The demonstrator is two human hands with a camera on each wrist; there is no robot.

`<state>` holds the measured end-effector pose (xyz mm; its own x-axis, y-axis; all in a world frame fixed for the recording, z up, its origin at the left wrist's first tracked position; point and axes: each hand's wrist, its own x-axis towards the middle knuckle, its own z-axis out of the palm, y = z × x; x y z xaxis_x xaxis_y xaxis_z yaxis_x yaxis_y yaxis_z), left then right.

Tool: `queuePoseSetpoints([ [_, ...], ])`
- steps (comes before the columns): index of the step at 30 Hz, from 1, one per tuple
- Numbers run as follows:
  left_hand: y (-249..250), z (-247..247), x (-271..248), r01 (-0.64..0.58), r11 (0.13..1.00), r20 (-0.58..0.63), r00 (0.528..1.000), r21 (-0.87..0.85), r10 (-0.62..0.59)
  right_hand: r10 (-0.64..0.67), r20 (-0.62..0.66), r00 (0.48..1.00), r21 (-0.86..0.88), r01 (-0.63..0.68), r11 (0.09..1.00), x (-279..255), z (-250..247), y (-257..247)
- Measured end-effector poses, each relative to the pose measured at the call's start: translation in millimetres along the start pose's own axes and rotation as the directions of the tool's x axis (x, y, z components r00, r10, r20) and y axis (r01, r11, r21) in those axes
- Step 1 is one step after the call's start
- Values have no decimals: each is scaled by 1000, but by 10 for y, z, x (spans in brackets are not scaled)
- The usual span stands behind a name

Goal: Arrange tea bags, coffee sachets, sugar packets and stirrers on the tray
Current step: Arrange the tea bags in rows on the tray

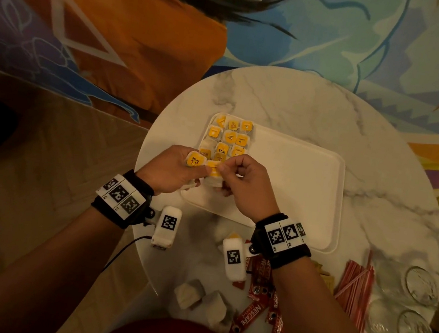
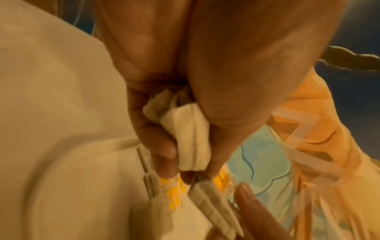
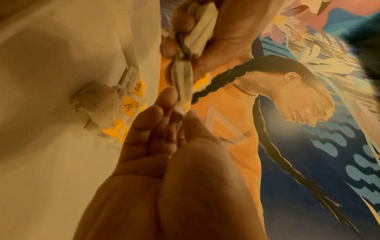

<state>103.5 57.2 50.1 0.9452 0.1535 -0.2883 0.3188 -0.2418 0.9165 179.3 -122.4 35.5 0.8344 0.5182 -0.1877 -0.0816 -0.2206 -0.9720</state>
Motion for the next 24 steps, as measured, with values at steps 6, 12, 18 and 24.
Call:
queuePoseSetpoints([
  [6,-165,-184,276,-2,826,-1,1000,564,3,40,-83,996,-60,-45,997,56,-188,54],
  [12,-357,-117,516,63,777,-33,998,626,-54,49,-147,988,-242,-84,967,102,-298,256],
  [18,-459,-74,598,175,795,-165,982,581,-96,33,-102,994,-495,-79,866,135,-217,426],
  [24,-391,-76,549,149,850,-232,972,505,-32,45,-22,999,-631,-49,775,165,-66,454],
])
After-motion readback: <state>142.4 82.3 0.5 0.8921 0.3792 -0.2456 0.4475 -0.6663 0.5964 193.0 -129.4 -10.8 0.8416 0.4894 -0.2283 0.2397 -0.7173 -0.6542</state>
